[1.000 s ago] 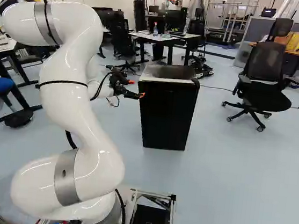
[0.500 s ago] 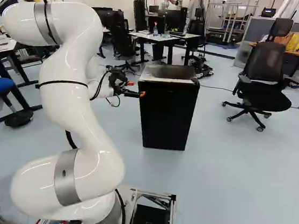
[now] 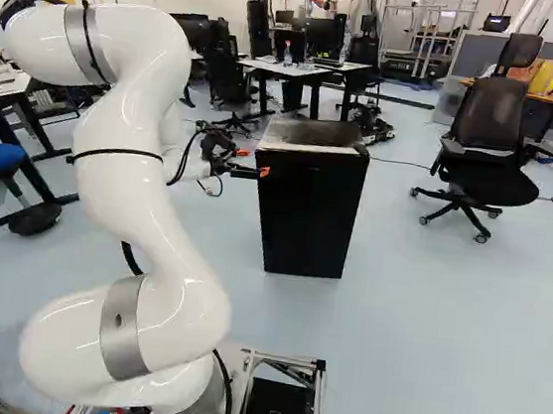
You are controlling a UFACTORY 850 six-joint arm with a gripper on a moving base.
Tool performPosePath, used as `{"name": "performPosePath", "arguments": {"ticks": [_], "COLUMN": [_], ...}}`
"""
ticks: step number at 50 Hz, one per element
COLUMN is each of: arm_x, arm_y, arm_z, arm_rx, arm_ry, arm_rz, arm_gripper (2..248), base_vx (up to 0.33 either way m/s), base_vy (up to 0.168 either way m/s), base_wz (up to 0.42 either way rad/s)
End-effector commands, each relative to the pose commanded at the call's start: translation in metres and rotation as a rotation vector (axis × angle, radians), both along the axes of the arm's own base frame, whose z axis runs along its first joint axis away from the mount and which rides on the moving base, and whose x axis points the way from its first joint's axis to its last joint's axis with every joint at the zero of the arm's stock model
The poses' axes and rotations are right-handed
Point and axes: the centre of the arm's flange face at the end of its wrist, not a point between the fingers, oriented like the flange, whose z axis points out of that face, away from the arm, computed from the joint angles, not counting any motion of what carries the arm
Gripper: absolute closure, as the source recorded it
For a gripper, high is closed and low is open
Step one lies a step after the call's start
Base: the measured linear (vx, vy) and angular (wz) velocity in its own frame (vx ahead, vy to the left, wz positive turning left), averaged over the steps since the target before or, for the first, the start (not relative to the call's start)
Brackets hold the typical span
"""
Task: Grab a drink from the fridge
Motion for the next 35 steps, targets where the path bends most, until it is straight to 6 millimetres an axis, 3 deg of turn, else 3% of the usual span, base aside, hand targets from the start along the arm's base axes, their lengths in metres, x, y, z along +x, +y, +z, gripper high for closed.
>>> {"name": "performPosePath", "arguments": {"ticks": [35], "arm_x": [0.0061], "arm_y": [-0.0096], "arm_z": [0.0018], "arm_rx": [-0.015], "arm_ry": [-0.021], "arm_rz": [-0.026], "arm_gripper": [3], "base_vx": [0.0], "base_vy": [0.0], "base_wz": [0.0]}}
